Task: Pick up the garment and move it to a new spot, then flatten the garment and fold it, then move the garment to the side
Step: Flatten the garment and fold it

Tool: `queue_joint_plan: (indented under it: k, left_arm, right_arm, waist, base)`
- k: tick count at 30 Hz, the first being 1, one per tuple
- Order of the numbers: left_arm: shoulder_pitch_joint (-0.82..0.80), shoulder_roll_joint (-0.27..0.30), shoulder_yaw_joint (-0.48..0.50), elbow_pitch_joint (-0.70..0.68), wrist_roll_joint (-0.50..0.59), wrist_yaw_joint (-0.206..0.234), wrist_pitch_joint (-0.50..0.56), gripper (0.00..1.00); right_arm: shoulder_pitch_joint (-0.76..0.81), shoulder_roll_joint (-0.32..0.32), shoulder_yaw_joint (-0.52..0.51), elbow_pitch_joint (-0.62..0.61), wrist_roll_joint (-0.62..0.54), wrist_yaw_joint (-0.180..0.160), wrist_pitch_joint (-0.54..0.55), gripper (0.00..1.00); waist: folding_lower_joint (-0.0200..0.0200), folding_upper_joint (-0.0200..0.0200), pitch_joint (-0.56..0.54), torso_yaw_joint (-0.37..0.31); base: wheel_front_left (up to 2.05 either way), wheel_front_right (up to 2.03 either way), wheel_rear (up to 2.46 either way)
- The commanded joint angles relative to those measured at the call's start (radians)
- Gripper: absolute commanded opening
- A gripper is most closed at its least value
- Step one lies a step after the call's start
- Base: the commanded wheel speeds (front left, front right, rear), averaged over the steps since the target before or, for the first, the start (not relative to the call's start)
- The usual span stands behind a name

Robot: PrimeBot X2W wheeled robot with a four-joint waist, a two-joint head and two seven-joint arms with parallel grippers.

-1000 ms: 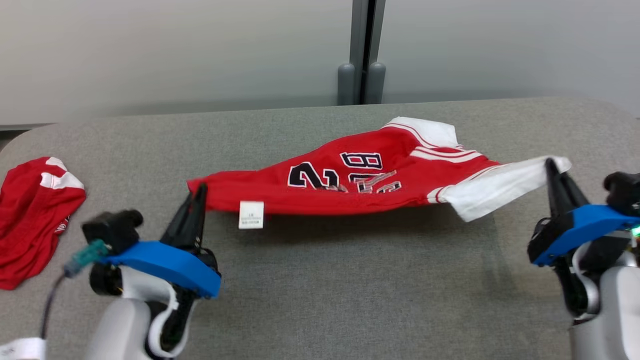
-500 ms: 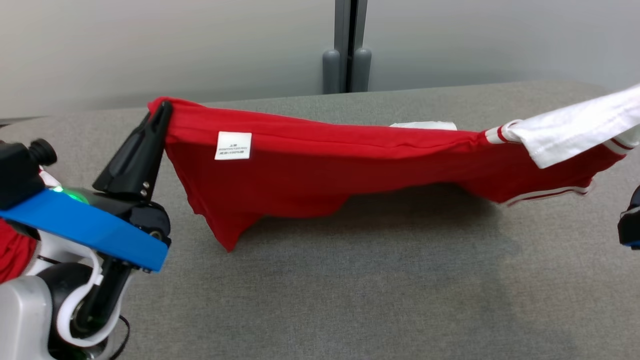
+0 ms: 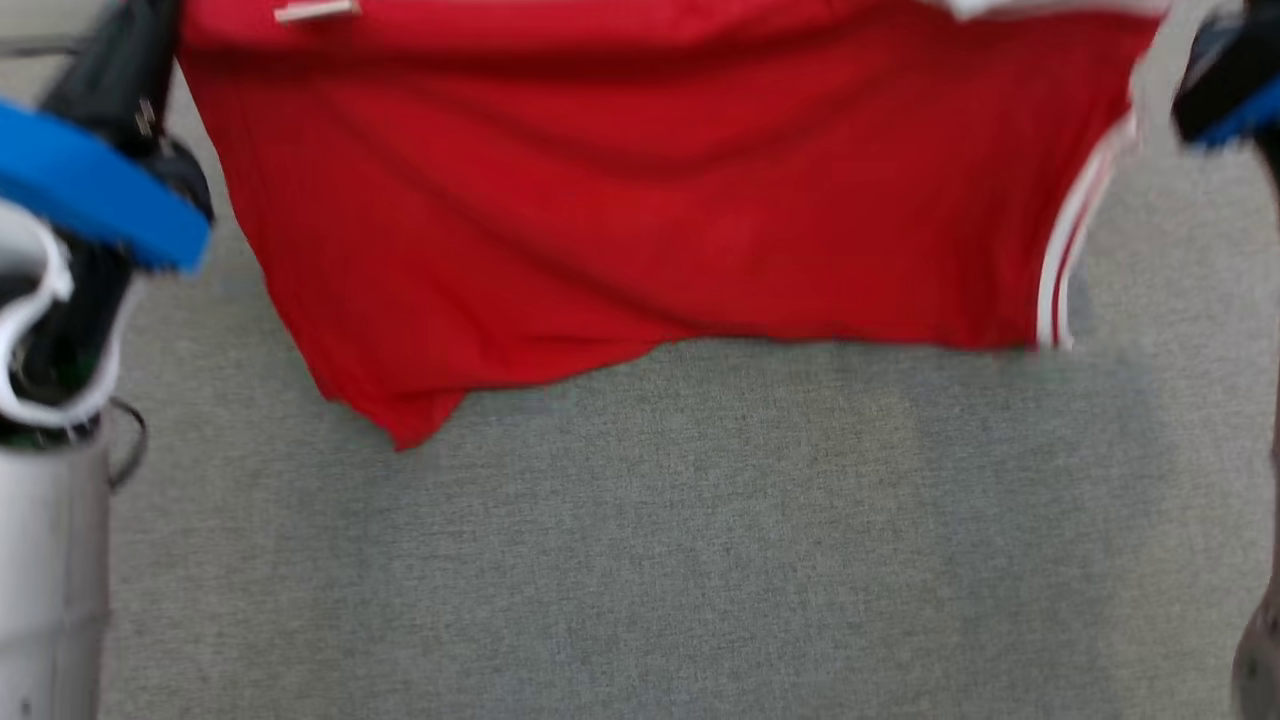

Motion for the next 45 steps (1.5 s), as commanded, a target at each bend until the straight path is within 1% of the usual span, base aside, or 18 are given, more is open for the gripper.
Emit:
queue_joint_plan:
  k: [1, 4, 6, 8, 10, 15, 19, 22, 24, 27, 31, 32, 34, 35, 37, 40, 43, 45]
  left_arm:
    - [-0.053, 0.01, -0.002, 0.015, 0.02, -0.008, -0.012, 0.0]
    - [-0.2, -0.002, -0.021, 0.116, 0.049, -0.024, -0.056, 0.0]
    - [-0.304, 0.004, -0.033, 0.166, 0.083, -0.032, -0.099, 0.0]
    - [-0.397, 0.019, -0.055, 0.214, 0.144, -0.039, -0.154, 0.0]
    - [-0.476, 0.011, -0.06, 0.255, 0.171, -0.043, -0.206, 0.0]
    - [-0.618, 0.033, -0.094, 0.336, 0.229, -0.057, -0.3, 0.0]
    - [-0.625, 0.048, -0.116, 0.382, 0.242, -0.065, -0.361, 0.0]
    - [-0.564, 0.058, -0.149, 0.418, 0.247, -0.068, -0.4, 0.0]
    - [-0.516, 0.054, -0.164, 0.445, 0.232, -0.07, -0.423, 0.0]
    - [-0.422, 0.05, -0.185, 0.491, 0.212, -0.073, -0.46, 0.0]
    - [-0.29, 0.037, -0.216, 0.538, 0.183, -0.074, -0.52, 0.0]
    - [-0.22, 0.028, -0.23, 0.552, 0.171, -0.074, -0.545, 0.0]
    - [-0.145, 0.015, -0.241, 0.567, 0.155, -0.074, -0.557, 0.0]
    - [-0.106, 0.008, -0.253, 0.574, 0.149, -0.071, -0.55, 0.0]
    - [-0.043, -0.002, -0.268, 0.587, 0.13, -0.071, -0.53, 0.0]
    - [0.056, -0.013, -0.282, 0.595, 0.107, -0.067, -0.502, 0.0]
    - [0.151, -0.026, -0.287, 0.581, 0.086, -0.048, -0.487, 0.0]
    - [0.213, -0.024, -0.288, 0.561, 0.079, -0.03, -0.482, 0.0]
  right_arm:
    - [-0.057, -0.013, 0.002, 0.023, -0.008, 0.0, -0.023, 0.0]
    - [-0.237, -0.032, 0.048, 0.146, -0.042, 0.0, -0.117, 0.0]
    - [-0.354, -0.05, 0.06, 0.198, -0.068, 0.0, -0.18, 0.0]
    - [-0.465, -0.062, 0.066, 0.239, -0.084, 0.0, -0.24, 0.0]
    - [-0.56, -0.067, 0.078, 0.271, -0.1, 0.0, -0.293, 0.0]
    - [-0.71, -0.069, 0.09, 0.305, -0.125, 0.0, -0.407, 0.0]
    - [-0.711, -0.068, 0.098, 0.34, -0.116, 0.0, -0.454, 0.0]
    - [-0.643, -0.066, 0.107, 0.376, -0.092, 0.0, -0.469, 0.0]
    - [-0.563, -0.062, 0.121, 0.396, -0.077, 0.0, -0.48, 0.0]
    - [-0.445, -0.053, 0.133, 0.418, -0.039, 0.0, -0.465, 0.0]
    - [-0.236, -0.027, 0.131, 0.425, 0.019, 0.0, -0.423, 0.0]
    - [-0.128, -0.015, 0.113, 0.397, 0.034, 0.0, -0.382, 0.0]
    - [-0.011, -0.004, 0.068, 0.363, 0.032, 0.0, -0.326, 0.0]
    - [0.055, 0.004, 0.035, 0.345, 0.011, 0.0, -0.289, 0.0]
    - [0.172, 0.052, -0.011, 0.294, 0.003, 0.0, -0.209, 0.0]
    - [0.333, 0.101, -0.08, 0.177, -0.031, 0.0, -0.086, 0.0]
    - [0.486, 0.146, -0.126, 0.057, -0.053, 0.0, 0.027, 0.0]
    - [0.569, 0.162, -0.151, -0.025, -0.066, 0.0, 0.089, 0.0]
  waist:
    - [-0.0003, 0.0, 0.077, -0.012]
    - [-0.0003, 0.0, 0.113, -0.012]
    - [-0.0003, 0.0, 0.133, -0.007]
    - [-0.0003, 0.0, 0.146, -0.002]
    - [-0.0003, 0.0, 0.16, -0.003]
    - [-0.0003, 0.0, 0.183, -0.011]
    - [-0.0003, 0.0, 0.197, -0.017]
    - [-0.0003, 0.0, 0.201, -0.017]
    - [-0.0003, 0.0, 0.2, -0.017]
    - [-0.0003, 0.0, 0.187, -0.014]
    - [-0.0003, 0.0, 0.145, -0.003]
    - [-0.0003, 0.0, 0.112, 0.004]
    - [-0.0003, 0.0, 0.073, 0.013]
    - [-0.0003, 0.0, 0.051, 0.019]
    - [-0.0003, 0.0, 0.009, 0.029]
    - [-0.0003, 0.0, -0.049, 0.039]
    - [-0.0003, 0.0, -0.1, 0.048]
    - [-0.0003, 0.0, -0.129, 0.052]
  base:
    - [0.0, 0.0, 0.0]
    - [0.0, 0.0, 0.0]
    - [0.0, 0.0, 0.0]
    - [0.0, 0.0, 0.0]
    - [0.0, 0.0, 0.0]
    - [0.0, 0.0, 0.0]
    - [0.0, 0.0, 0.0]
    - [0.0, 0.0, 0.0]
    - [0.0, 0.0, 0.0]
    - [0.0, 0.0, 0.0]
    - [0.0, 0.0, 0.0]
    - [0.0, 0.0, 0.0]
    - [0.0, 0.0, 0.0]
    - [0.0, 0.0, 0.0]
    - [0.0, 0.0, 0.0]
    - [0.0, 0.0, 0.0]
    - [0.0, 0.0, 0.0]
    - [0.0, 0.0, 0.0]
